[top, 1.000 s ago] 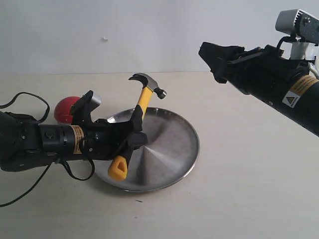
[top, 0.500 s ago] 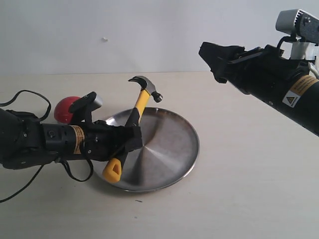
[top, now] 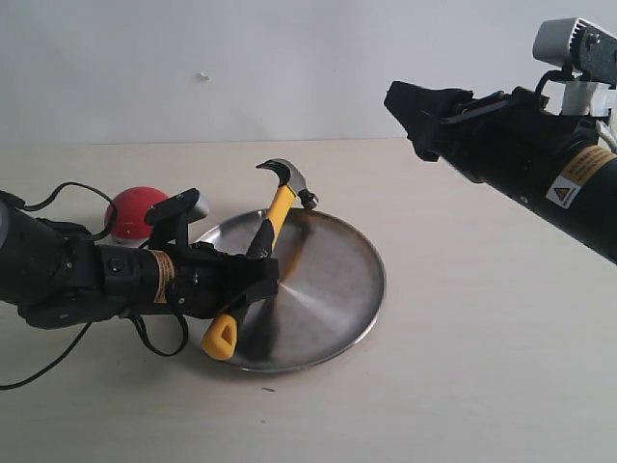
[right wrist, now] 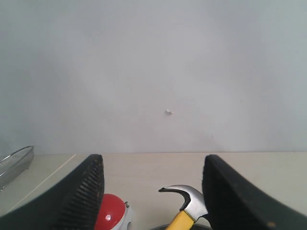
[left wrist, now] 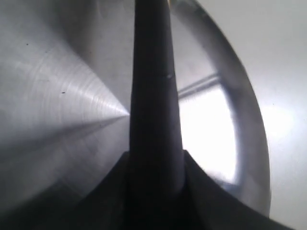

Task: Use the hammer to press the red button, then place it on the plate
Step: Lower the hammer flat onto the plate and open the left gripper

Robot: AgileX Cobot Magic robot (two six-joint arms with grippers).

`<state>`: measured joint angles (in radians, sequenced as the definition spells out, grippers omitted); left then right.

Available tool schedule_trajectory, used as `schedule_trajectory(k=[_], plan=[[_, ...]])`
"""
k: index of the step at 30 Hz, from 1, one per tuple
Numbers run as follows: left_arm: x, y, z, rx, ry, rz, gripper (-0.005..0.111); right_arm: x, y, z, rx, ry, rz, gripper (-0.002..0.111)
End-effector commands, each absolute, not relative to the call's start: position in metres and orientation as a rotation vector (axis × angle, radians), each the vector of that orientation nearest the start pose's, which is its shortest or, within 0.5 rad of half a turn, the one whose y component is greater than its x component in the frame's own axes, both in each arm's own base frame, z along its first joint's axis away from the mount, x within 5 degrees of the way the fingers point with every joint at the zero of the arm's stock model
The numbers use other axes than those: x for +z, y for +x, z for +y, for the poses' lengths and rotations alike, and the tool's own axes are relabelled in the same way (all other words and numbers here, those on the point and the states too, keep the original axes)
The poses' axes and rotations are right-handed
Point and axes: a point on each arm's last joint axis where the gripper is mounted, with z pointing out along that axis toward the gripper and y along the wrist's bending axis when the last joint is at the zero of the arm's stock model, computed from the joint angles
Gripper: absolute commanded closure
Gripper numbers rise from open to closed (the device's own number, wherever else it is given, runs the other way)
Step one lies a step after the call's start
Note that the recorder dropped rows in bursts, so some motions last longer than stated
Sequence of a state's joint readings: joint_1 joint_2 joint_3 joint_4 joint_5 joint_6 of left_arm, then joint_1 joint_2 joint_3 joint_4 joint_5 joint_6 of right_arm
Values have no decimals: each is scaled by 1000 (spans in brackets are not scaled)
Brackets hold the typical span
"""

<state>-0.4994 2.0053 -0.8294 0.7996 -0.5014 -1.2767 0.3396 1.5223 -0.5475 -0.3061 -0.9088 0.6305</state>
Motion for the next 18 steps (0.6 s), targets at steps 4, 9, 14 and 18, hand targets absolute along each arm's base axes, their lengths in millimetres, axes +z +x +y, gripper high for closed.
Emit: schedule_trajectory(k=[4,9,14,18], plan=[[100,295,-203,-974,246,2382,107,229,264,116,787,-120,1612,49],[99,293,-203,-980,270,2397,107,229,264,116,787,-120,1612,49],[97,293,-201,-949,248,2424,107,229,264,116,787,-120,1612,49],[96,293,-200,-934,242,2436,107,229,264,116,787,-120,1612,49]])
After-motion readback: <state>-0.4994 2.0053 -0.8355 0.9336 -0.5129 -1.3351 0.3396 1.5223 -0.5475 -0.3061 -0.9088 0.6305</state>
